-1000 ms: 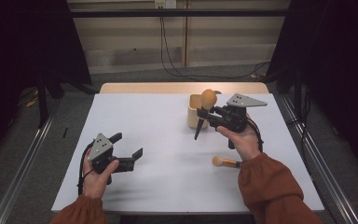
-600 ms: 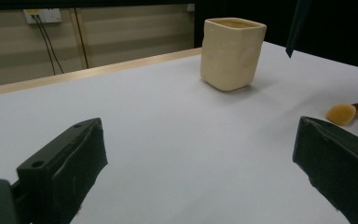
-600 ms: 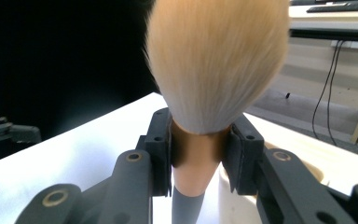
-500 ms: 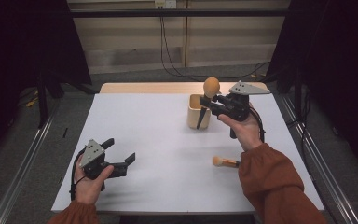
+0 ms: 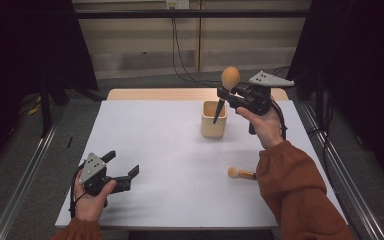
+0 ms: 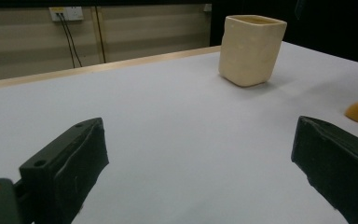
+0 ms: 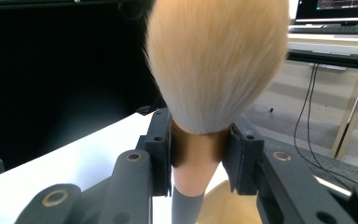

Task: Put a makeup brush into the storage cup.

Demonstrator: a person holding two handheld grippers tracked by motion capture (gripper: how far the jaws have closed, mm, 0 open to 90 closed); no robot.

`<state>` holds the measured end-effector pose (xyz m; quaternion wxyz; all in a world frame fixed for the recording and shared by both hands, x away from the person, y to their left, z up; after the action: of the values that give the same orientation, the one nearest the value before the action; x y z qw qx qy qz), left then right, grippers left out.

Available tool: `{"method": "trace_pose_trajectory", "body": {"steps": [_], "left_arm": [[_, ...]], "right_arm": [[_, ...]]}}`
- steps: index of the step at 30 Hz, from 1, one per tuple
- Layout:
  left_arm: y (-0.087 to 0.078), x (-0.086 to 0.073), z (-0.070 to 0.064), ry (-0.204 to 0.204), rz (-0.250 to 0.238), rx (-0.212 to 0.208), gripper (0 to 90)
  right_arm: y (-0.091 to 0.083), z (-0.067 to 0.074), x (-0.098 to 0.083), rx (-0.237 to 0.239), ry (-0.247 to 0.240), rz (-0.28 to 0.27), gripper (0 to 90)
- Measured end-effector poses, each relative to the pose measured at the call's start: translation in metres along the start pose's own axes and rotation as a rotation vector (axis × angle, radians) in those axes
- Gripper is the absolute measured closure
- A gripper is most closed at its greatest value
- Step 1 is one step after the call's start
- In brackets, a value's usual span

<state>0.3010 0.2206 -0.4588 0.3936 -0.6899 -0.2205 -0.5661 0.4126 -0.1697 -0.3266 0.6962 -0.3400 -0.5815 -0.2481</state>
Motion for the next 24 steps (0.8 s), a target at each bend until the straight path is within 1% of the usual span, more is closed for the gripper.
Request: {"method": "trace_pose_trajectory", "body": {"steps": [4,5,6,8,9,14,17,18,19,20,24], "left_arm": [[0.001,-0.001,-0.001,-0.017,0.002,0.004,3.6],[0.001,-0.001,-0.002,-0.017,0.001,-0.005,3.6],[0.001,0.000,-0.003,-0.023,-0.001,-0.013,3.6],[0.000,0.001,-0.005,-0.005,-0.004,-0.015,3.6],[0.000,0.001,-0.005,-0.003,-0.005,-0.018,3.6],[0.000,0.000,-0.004,-0.003,0.002,-0.011,3.6],[0.001,0.000,-0.002,-0.010,0.002,-0.003,3.6],[0.001,-0.001,-0.002,-0.004,0.006,0.002,3.6],[0.001,-0.001,-0.002,-0.002,0.012,0.003,3.6],[0.001,-0.001,-0.002,-0.003,0.012,0.001,3.6],[0.000,-0.001,-0.002,-0.005,0.005,-0.001,3.6]], "right_arm": [[0.003,-0.006,0.007,-0.010,0.005,-0.011,66.4],[0.005,-0.008,0.007,-0.009,0.006,-0.011,66.4],[0.007,-0.010,0.008,-0.018,0.002,-0.008,66.4],[0.009,-0.012,0.011,-0.020,0.009,-0.016,66.4],[0.010,-0.013,0.013,-0.024,0.010,-0.023,66.4],[0.018,-0.018,0.026,-0.038,0.000,-0.031,66.4],[0.024,-0.020,0.032,-0.047,-0.011,-0.031,66.4],[0.026,-0.020,0.032,-0.045,-0.006,-0.030,66.3],[0.028,-0.020,0.032,-0.053,-0.015,-0.022,66.3],[0.030,-0.021,0.031,-0.064,-0.024,-0.016,66.3],[0.037,-0.023,0.024,-0.075,-0.023,0.006,66.3]]}}
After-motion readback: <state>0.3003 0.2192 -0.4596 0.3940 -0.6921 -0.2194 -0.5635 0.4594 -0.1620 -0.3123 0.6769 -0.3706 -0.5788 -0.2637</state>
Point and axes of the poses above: each handheld gripper's, and its own axes: y roughly forward along the jaws, x roughly out of its top, z roughly to its left, the point moved 4 cm from there along y, roughly forward along the jaws
